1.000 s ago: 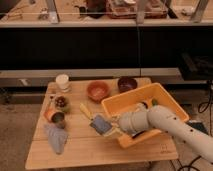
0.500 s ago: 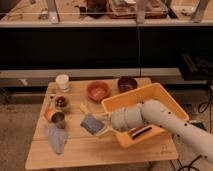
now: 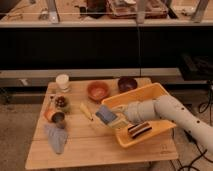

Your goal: Place sponge in purple bowl

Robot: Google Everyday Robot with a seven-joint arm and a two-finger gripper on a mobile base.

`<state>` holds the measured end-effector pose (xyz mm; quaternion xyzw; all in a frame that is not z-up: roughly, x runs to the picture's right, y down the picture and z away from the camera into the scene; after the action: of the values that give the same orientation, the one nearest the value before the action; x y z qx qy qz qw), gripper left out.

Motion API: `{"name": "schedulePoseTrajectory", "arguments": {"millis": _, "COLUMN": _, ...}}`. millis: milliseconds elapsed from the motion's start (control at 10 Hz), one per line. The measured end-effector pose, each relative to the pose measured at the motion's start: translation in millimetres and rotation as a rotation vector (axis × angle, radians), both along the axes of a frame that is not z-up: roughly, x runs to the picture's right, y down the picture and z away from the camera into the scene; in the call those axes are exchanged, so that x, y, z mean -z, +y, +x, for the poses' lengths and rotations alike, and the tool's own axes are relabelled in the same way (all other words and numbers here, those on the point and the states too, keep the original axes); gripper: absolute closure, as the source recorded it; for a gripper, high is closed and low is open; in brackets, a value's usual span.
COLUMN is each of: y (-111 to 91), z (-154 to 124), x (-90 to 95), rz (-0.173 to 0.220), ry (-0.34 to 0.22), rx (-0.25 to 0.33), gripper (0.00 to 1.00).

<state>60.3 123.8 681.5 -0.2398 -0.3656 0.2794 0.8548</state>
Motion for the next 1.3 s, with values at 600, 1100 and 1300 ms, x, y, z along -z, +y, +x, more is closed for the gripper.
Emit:
{"name": "schedulePoseTrajectory", "arguments": {"millis": 600, "y": 0.1, "z": 107.4, "x": -29.1, "rz": 0.0, "ry": 0.23, "rx": -0.151, "gripper": 1.0}}
{"name": "schedulePoseTrajectory", "arguments": {"millis": 1100, "y": -2.1, "z": 110.7, "x": -32.7, "rz": 0.004, "ry": 0.257, "rx": -0.157, "gripper": 1.0}}
{"name": "schedulePoseTrajectory", "arguments": {"millis": 1300, "y": -2.0, "z": 112.6, "x": -34.8, "rz": 0.003, "ry": 0.269, "rx": -0.152, "gripper": 1.0}}
